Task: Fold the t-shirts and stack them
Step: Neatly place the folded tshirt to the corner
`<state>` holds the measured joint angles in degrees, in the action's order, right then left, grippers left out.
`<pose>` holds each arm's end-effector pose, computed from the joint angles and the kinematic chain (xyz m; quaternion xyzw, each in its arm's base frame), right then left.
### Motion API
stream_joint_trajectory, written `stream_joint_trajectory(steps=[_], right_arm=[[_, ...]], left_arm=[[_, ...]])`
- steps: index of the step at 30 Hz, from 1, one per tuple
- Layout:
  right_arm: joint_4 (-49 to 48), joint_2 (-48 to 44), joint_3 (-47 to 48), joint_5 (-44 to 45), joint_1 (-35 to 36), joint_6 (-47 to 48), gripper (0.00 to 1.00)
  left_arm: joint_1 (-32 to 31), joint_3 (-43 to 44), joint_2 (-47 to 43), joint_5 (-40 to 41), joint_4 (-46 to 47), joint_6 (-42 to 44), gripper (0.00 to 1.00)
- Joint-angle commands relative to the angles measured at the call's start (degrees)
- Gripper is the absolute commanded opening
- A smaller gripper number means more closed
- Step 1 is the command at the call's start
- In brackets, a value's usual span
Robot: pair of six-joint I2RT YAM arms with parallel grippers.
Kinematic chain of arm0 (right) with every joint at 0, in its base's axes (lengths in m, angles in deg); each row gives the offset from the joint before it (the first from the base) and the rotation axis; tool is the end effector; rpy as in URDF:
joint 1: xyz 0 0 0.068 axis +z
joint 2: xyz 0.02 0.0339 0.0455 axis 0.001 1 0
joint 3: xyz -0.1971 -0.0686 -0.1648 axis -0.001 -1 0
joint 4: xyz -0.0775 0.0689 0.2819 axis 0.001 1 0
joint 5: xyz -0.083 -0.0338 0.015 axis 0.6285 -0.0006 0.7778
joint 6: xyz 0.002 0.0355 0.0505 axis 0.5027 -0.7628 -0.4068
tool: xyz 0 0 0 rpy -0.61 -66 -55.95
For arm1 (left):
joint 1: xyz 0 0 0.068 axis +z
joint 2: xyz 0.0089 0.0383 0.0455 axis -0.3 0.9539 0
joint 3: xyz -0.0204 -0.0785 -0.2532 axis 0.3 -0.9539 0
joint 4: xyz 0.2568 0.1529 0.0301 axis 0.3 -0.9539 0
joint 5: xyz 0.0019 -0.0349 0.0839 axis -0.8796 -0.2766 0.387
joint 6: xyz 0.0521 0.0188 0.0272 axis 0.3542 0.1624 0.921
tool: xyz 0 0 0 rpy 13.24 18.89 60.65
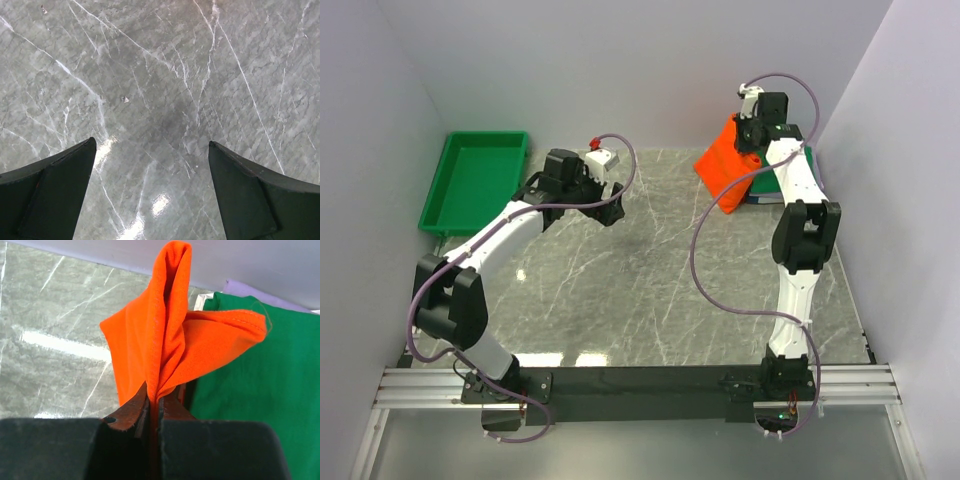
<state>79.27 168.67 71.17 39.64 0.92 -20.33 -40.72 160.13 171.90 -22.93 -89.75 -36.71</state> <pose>0.5675 0.0167 0.2839 -0.1315 0.8775 0.0372 0.4596 0.3750 -0.1785 0.2740 0.2824 0.8275 -0.2304 0.4271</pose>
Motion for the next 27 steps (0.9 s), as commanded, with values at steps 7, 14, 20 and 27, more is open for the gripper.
stream_joint_trajectory(steps=[7,14,20,27], right_arm=[[0.51,-7.39,8.51,-2.37,-0.60,1.45,0.00],[1.04,-7.83,12.03,-2.81,-0.60,0.84,0.00],[0.86,-8.18,12.91,-2.81,-1.99,0.49,0.00],[1.83,-8.36,12.83,-2.46,-3.85,1.01,0.00]], left_arm=[[0.06,1.04,-0.05,-1.92,2.69,-0.80,1.00],[0.15,1.21,0.03,-2.27,2.69,-0.54,0.99],[0.15,1.74,0.47,-2.80,2.52,-0.28,0.99],[0.15,2.27,1.35,-3.06,2.60,-0.10,0.99]])
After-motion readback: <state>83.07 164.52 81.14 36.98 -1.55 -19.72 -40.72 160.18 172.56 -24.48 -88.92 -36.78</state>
